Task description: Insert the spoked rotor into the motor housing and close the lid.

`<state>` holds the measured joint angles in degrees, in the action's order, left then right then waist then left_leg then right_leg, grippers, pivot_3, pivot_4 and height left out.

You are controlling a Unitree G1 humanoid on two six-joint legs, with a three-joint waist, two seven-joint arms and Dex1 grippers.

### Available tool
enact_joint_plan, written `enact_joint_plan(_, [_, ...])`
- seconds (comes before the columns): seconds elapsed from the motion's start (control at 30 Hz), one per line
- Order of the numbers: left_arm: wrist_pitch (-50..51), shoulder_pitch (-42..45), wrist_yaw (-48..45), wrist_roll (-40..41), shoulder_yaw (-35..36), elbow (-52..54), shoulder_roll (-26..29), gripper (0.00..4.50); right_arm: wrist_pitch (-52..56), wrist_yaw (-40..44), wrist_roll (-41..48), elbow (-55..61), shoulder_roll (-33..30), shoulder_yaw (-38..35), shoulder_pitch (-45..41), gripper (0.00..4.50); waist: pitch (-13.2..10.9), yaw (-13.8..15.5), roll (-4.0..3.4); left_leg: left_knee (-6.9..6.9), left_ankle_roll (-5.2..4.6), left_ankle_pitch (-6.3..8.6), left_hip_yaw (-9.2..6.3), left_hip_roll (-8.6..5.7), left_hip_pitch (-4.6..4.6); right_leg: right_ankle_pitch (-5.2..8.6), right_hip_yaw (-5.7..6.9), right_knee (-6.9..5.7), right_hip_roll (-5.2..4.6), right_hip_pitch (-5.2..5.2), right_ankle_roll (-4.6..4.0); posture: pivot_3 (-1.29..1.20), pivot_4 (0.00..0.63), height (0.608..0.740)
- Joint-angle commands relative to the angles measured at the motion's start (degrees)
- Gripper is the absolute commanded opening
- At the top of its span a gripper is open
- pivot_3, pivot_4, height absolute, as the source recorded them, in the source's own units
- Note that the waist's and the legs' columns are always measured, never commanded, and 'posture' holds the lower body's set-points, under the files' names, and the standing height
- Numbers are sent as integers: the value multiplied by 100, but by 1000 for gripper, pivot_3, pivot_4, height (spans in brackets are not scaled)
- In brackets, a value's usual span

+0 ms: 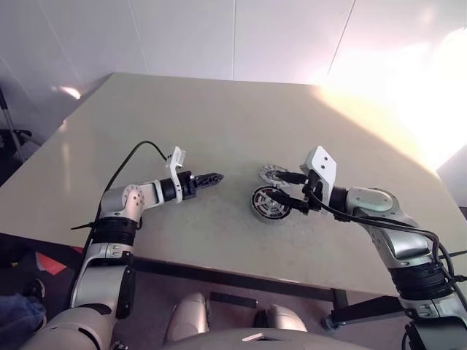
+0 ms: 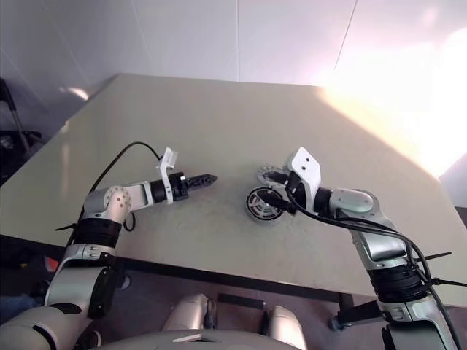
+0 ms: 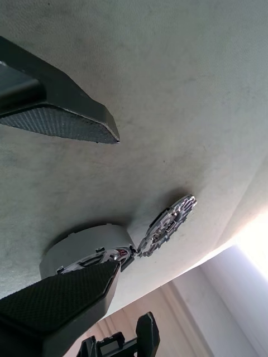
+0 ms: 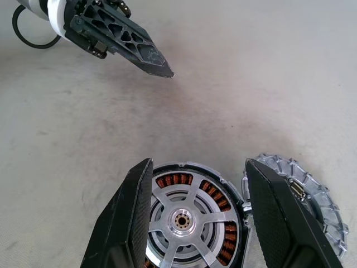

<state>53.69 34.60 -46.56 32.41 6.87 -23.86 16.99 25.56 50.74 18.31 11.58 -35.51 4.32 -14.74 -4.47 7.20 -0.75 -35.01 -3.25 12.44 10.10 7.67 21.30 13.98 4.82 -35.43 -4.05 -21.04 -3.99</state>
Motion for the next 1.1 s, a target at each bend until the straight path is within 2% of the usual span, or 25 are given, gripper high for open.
enact_joint_plan(0.03, [-80, 43, -5, 31, 35, 103, 12, 3552, 6, -27, 109, 151, -12, -163, -43, 2928, 0, -1, 0, 0, 0, 0, 0, 0, 0, 0, 0, 0, 0, 0, 0, 0, 0, 740])
enact_joint_plan(0.1, [-80, 39, 1, 29, 37, 105, 14, 3552, 22, -29, 111, 94, -4, -151, -10, 2928, 0, -1, 0, 0, 0, 0, 0, 0, 1, 0, 0, 0, 0, -1, 0, 0, 0, 740])
enact_joint_plan(0.2, [-91, 24, 10, 16, 30, 107, 18, 3552, 75, -12, 66, -139, 32, -43, 89, 2330, 0, -2, 0, 0, 0, 0, 0, 0, 1, 0, 0, 0, 0, -1, 0, 0, 0, 740])
enact_joint_plan(0.4, [-92, 10, 53, 13, 41, 115, 20, 3552, 36, 11, -119, -839, 275, 289, 322, 133, 3, -9, -4, 0, 0, 1, 0, 0, 1, 0, 0, 2, 0, 0, 0, 0, 0, 740])
enact_joint_plan(0.43, [-95, 9, 62, 15, 44, 117, 19, 3552, -42, -38, -242, -956, 273, 330, 309, 58, 7, -14, 3, 0, 0, 1, 0, 0, -2, 0, 0, 2, 0, 2, 0, 0, 0, 740])
enact_joint_plan(0.6, [-119, 2, 74, 21, 67, 102, 24, 3552, -73, 12, 46, -577, 196, 7, 168, 58, 8, -11, 5, 2, 4, -1, 0, 0, -24, 0, 0, 2, 0, 20, 1, 0, 0, 740])
enact_joint_plan(0.77, [-162, 12, 47, 5, 27, 85, -3, 3552, -264, 206, 70, 52, -188, -216, -143, 58, 6, -7, 4, 1, 2, 0, 0, -1, -16, 0, 0, 2, 0, 15, 1, 0, 0, 740])
enact_joint_plan(0.8, [-206, 23, 20, -18, -5, 83, -3, 3552, -284, 318, -8, 131, -377, -184, -262, 58, 6, -8, 4, 2, 2, 0, 0, 0, -12, 0, 0, 2, 0, 11, 1, 0, 0, 740])
enact_joint_plan(0.9, [-568, 41, -134, -373, -430, 228, 132, 3552, -786, 817, -985, -34, -1319, 367, -693, 58, 6, -1, 3, 5, 2, -1, 0, -1, -9, 1, 0, 3, 0, 8, 1, 0, 0, 740])
enact_joint_plan(1.0, [-866, 137, -193, -737, -853, 452, 297, 3552, -2149, 1131, -2516, -1035, -2085, 1272, -1268, 687, 4, -2, 10, 5, 2, 0, -1, 0, -9, 3, 0, 6, 1, 10, 5, 0, 0, 740])
enact_joint_plan(1.1, [-1026, 304, -113, -789, -820, 405, 265, 3552, -3276, 1367, -3170, -1628, -2177, 1794, -1710, 1733, 3, -7, 12, 3, 2, 0, 0, -1, -9, 4, 0, 7, 1, 10, 7, 0, 0, 740])
